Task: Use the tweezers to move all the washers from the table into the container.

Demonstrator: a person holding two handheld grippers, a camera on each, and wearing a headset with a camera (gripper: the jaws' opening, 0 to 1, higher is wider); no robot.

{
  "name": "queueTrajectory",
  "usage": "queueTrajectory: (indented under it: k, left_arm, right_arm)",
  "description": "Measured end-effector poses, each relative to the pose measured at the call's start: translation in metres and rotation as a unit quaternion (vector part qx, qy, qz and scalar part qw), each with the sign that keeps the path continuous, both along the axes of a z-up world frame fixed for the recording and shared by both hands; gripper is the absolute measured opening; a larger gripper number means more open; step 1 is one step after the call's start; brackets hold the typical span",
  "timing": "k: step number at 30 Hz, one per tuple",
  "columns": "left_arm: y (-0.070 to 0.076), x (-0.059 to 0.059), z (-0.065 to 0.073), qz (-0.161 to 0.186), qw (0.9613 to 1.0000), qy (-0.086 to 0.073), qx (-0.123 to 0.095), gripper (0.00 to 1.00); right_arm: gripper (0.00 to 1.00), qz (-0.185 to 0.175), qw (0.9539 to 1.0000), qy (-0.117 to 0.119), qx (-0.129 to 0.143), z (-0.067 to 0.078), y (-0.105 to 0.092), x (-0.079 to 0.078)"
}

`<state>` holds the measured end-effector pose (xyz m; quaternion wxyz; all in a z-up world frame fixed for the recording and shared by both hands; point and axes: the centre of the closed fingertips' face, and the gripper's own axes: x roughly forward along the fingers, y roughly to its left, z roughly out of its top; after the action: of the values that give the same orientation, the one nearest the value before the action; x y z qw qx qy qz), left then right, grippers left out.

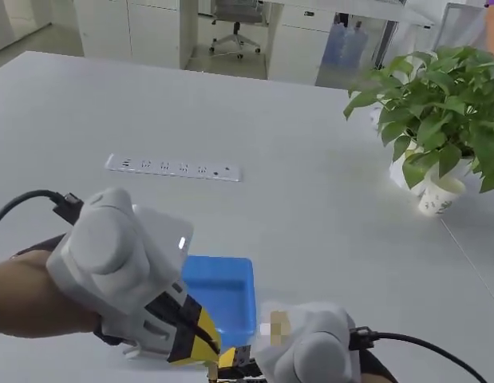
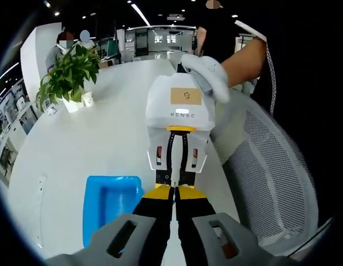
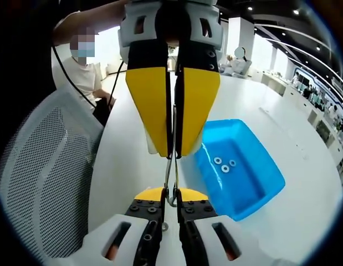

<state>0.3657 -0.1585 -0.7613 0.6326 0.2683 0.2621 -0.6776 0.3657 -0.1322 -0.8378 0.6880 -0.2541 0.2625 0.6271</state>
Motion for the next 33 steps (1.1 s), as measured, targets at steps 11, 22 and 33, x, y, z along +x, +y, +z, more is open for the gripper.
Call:
queueTrajectory:
  k: [11,22,33]
  left_arm:
    - [0.006,0.007,0.017,0.004,1.0,-0.007,0.005,0.04]
    - [0.011,0.021,0.029,0.008,0.9998,-0.017,0.007,0.04]
    - [0.017,0.042,0.033,0.017,0.9994,-0.027,0.01,0.04]
  right_arm:
    - [0.1,0.006,0.9999,-0.01,0.003,0.016,0.006,0.009]
    - [0.1,0.012,0.9997,-0.022,0.007,0.028,0.012,0.025]
    - [0.1,0.014,0.9994,-0.029,0.012,0.032,0.018,0.048]
